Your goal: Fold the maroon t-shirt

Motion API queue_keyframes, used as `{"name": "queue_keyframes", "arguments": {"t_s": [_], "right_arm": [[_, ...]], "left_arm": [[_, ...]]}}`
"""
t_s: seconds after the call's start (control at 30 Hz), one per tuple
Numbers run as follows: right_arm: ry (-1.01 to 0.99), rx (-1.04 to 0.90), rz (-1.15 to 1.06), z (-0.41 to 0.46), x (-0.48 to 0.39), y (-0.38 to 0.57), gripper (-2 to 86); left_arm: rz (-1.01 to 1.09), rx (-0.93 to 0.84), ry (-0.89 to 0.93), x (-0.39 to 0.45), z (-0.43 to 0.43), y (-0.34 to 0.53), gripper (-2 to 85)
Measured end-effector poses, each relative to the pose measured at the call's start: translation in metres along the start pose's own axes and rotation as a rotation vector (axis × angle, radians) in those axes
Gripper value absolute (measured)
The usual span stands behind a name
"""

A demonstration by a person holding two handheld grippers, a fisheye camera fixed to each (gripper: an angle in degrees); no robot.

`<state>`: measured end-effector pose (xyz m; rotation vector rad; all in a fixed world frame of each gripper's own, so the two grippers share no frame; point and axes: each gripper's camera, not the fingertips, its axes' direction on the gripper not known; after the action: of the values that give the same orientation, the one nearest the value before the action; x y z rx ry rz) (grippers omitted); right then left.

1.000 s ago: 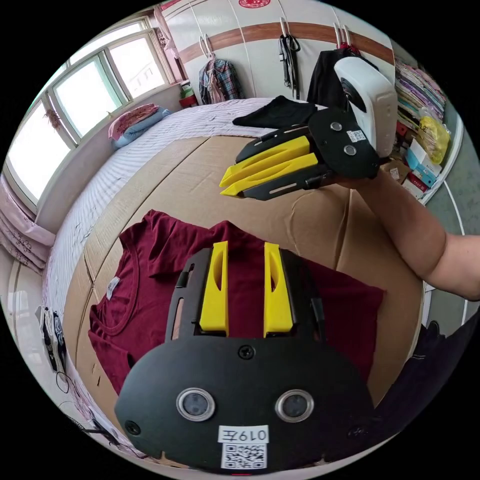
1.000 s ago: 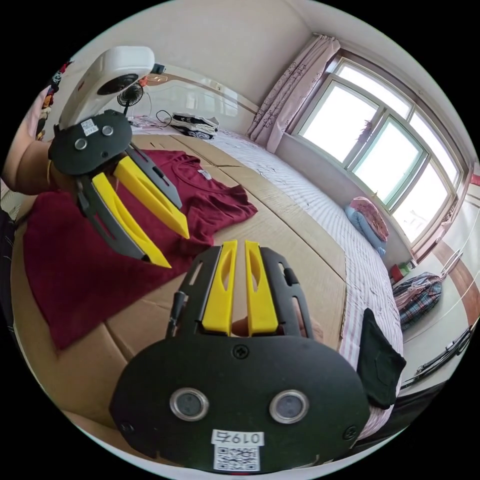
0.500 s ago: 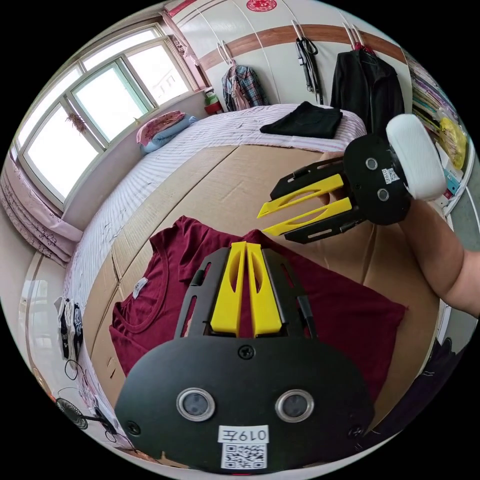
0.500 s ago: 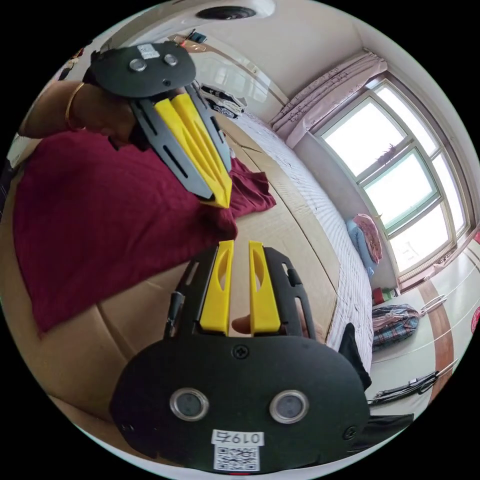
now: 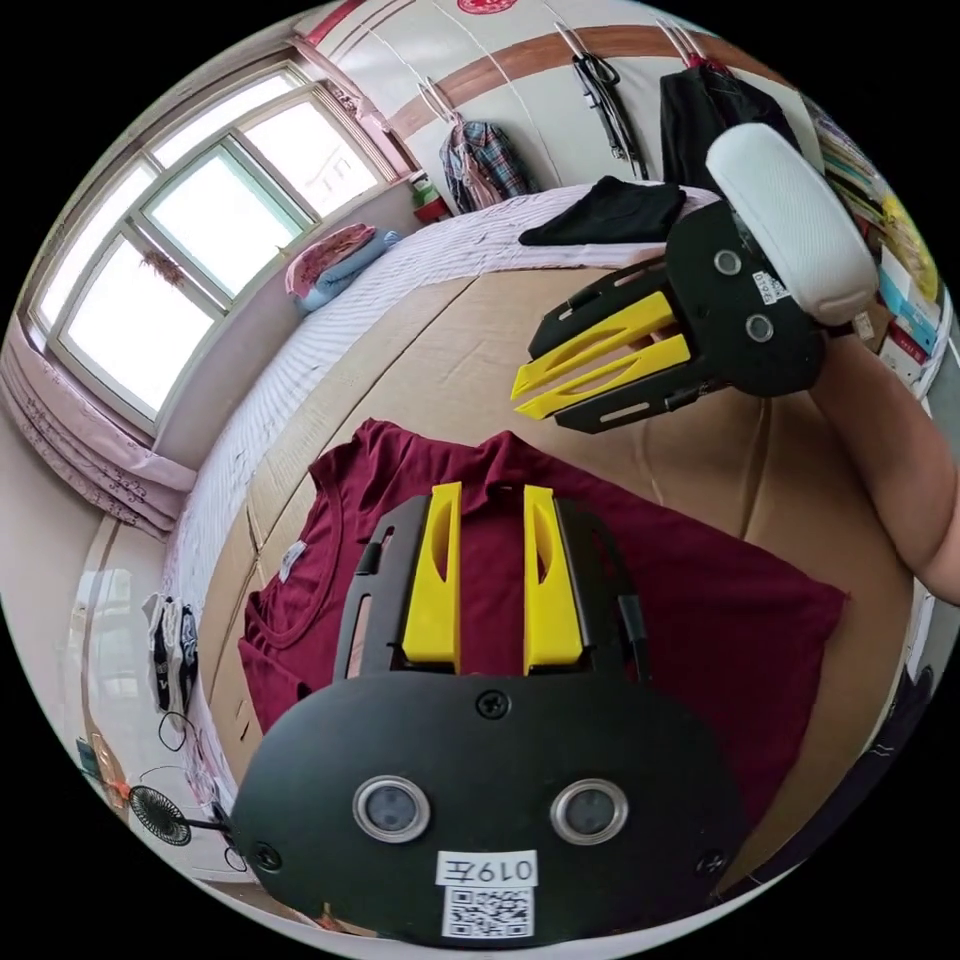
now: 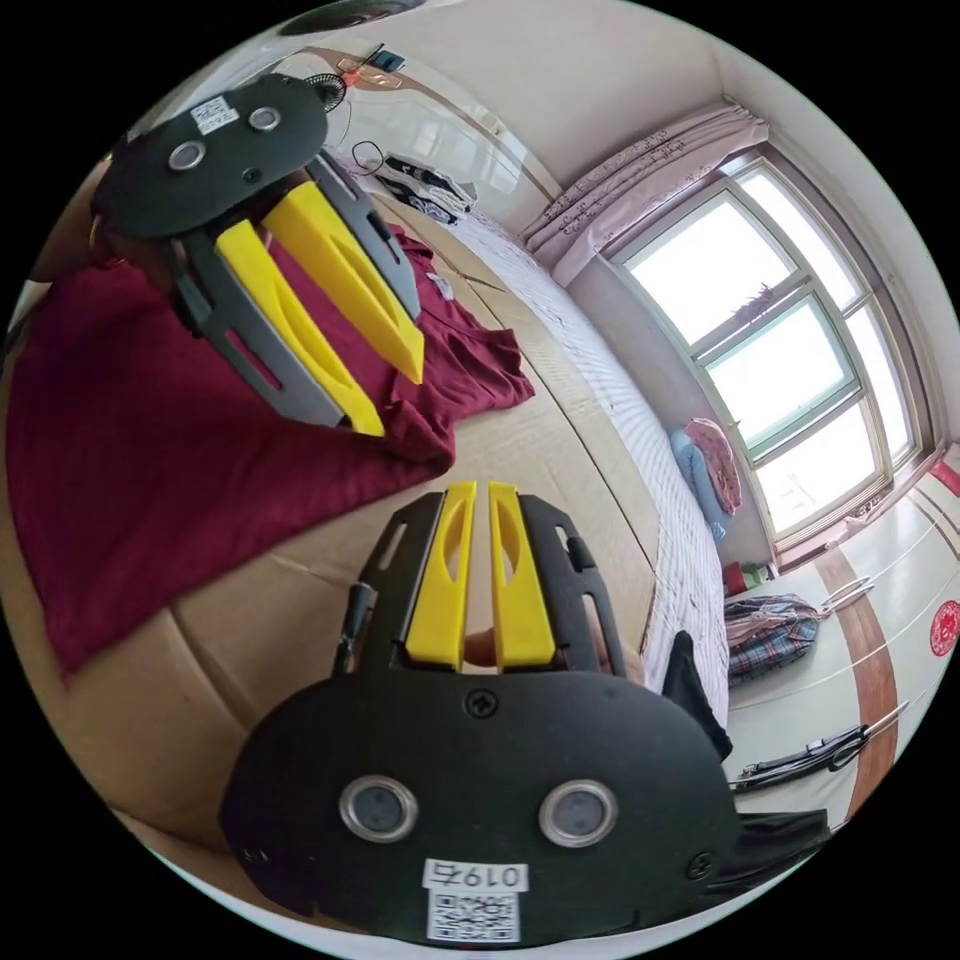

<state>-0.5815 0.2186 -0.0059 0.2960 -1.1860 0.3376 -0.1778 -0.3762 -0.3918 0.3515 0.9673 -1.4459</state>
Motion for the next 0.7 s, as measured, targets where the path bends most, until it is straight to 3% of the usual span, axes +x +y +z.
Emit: {"name": "queue_keyframes", "arguments": {"t_s": [0.53, 0.7], "right_arm": [[0.048, -0.011, -0.038, 0.06, 0.053, 0.05, -0.3], [0.015, 0.064, 0.007, 0.062, 0.081, 0.068, 1.8]], "left_arm": [[0.052, -0.003, 0.058, 0.056, 0.058, 0.009, 6.6], [0.027, -0.008, 0.056, 0.06, 0.075, 0.011, 3.0]]}}
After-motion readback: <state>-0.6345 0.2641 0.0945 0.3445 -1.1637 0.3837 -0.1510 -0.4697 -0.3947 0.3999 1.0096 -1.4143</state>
